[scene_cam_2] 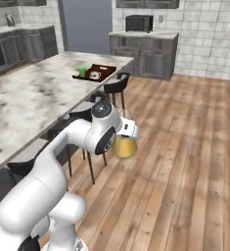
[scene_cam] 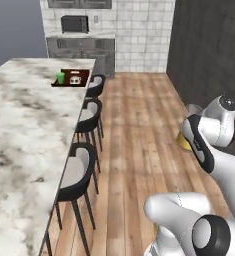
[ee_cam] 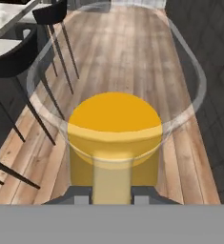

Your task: There is a tray on the dining counter. Grab the cup, mug, and pitcher and place them on the tray. The pitcher may be placed next to the tray if it cannot fit the tray.

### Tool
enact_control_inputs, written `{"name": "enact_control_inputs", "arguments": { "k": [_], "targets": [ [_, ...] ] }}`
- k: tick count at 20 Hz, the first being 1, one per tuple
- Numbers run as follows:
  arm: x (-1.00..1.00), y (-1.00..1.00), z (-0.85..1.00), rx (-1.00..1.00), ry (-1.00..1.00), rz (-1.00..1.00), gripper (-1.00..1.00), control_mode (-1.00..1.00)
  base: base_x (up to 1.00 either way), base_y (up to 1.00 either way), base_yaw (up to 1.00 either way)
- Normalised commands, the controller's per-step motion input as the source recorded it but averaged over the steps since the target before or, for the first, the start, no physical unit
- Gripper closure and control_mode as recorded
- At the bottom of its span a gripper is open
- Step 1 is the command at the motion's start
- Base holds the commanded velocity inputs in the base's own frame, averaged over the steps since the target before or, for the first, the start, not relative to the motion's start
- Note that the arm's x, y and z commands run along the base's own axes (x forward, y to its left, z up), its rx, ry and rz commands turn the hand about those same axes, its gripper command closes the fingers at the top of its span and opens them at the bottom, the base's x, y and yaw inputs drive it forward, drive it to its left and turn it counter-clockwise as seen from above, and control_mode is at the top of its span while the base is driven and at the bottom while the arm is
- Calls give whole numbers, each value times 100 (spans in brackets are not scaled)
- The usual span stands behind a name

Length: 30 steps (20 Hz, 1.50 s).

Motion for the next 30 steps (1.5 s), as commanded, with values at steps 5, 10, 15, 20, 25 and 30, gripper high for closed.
{"name": "enact_control_inputs", "arguments": {
  "k": [5,10,15,20,25,30],
  "targets": [
    [0,0,0,0,0,0,100,100,100,-70,25],
    [0,0,0,0,0,0,100,100,100,-81,10],
    [0,0,0,0,0,0,100,100,100,-70,6],
    [0,0,0,0,0,0,100,100,100,-64,8],
    [0,0,0,0,0,0,100,100,100,-50,10],
    [0,0,0,0,0,0,100,100,100,-33,14]
  ]
}}
